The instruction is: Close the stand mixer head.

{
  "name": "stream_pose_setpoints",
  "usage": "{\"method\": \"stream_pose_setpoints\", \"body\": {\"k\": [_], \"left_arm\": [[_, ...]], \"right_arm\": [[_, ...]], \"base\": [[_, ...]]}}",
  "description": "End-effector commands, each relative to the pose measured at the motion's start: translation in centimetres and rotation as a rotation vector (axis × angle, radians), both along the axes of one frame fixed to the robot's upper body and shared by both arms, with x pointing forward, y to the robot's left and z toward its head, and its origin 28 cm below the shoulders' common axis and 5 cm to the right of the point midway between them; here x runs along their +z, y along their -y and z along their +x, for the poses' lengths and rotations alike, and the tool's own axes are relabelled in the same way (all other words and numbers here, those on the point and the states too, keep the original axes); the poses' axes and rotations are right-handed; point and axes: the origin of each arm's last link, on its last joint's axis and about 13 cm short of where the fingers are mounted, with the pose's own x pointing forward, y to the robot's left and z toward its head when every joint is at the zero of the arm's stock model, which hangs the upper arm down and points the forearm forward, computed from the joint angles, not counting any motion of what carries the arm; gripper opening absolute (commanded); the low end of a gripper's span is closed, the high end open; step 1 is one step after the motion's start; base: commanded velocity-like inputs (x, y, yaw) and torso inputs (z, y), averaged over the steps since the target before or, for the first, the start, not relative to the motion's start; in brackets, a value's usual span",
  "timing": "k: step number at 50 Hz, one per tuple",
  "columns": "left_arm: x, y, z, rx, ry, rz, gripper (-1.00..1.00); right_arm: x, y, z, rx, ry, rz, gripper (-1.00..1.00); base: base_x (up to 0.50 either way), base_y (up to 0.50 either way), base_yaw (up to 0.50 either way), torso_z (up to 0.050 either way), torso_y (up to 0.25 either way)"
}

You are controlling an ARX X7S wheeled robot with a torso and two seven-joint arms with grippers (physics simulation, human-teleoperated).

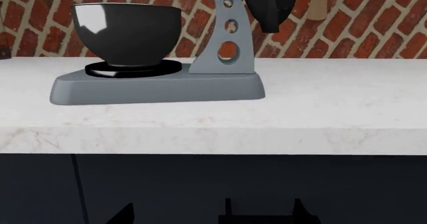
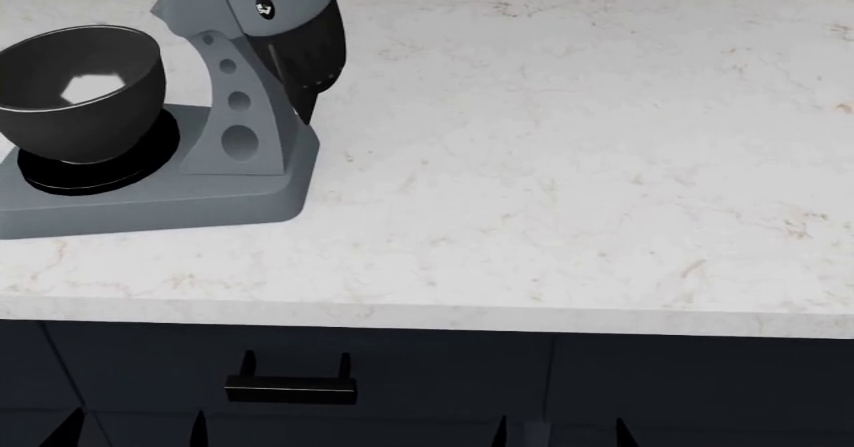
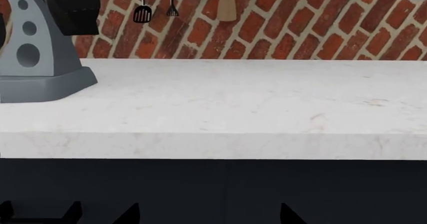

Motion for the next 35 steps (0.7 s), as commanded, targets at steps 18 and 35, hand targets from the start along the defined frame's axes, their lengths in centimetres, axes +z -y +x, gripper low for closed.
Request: {"method": "stream_pose_setpoints", "body": {"k": [18, 35], "left_arm": [[14.9, -1.7, -2.1, -0.029, 0.053, 0.074, 1.0], [14.6, -2.5, -2.5, -0.003, 0.002, 0.135, 1.0]], "right_arm": [[13.6, 1.0, 0.5, -0.015, 0.113, -0.058, 1.0], [13.2, 1.7, 0.4, -0.037, 0.062, -0.088, 1.0]], "base": [[0.0, 0.0, 0.0, 0.0, 0.0], [0.0, 0.0, 0.0, 0.0, 0.0]]}}
